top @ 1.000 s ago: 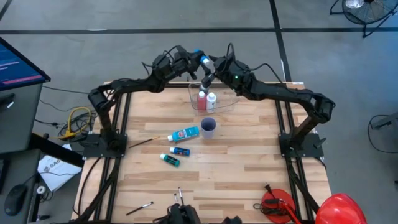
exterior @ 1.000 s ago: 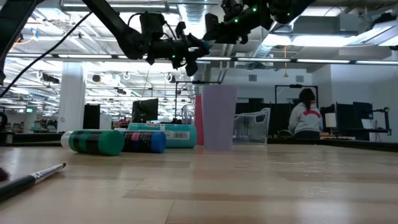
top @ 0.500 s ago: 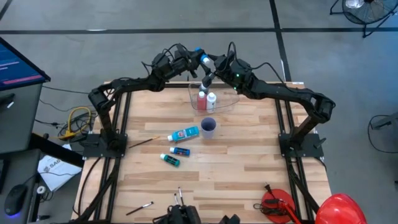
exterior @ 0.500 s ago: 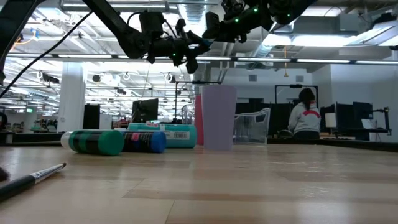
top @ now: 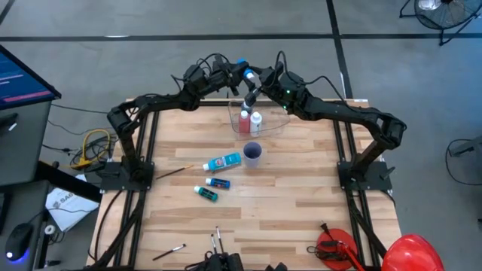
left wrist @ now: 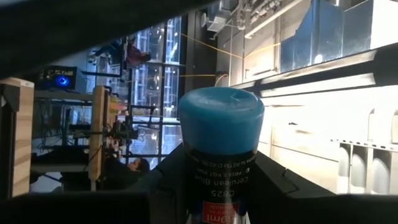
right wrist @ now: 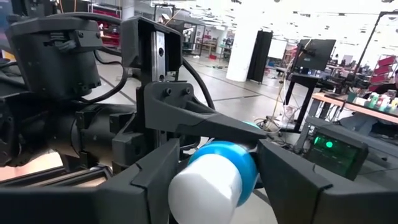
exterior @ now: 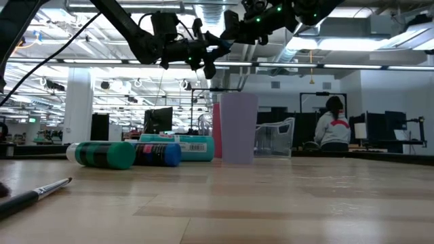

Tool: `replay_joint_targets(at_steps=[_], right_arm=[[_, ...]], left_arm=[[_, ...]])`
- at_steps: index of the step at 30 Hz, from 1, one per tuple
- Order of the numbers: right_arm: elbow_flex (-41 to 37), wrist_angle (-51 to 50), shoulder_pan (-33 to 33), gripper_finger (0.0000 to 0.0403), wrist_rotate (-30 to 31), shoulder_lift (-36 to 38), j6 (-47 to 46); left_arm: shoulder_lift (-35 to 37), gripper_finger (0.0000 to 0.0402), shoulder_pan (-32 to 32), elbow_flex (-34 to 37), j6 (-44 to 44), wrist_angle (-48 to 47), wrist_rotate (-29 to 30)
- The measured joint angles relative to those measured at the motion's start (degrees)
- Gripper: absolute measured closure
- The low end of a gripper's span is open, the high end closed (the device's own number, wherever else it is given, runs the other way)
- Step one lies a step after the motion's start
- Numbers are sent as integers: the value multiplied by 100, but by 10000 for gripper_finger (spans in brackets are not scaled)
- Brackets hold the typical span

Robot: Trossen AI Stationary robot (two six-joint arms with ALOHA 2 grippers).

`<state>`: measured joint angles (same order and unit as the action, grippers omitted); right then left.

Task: Pick & Place Paint Supplies
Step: Adjust the blue paint bottle in the transparent bin

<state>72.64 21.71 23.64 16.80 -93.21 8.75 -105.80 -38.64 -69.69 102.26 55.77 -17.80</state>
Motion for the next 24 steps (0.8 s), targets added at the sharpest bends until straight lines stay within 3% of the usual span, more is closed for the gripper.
replay_joint_targets(at_steps=[7,18,24], right_arm=[[4,-18,-32,232,42,7,-65],[4,-106,-70,222,46,11,-3],[4,-143,-72,237,39,11,-4]], left_arm=[[0,299,27,4,-3,55,34],[0,299,25,7,-130,112,-168],[0,299,23,7,-219,169,-219]])
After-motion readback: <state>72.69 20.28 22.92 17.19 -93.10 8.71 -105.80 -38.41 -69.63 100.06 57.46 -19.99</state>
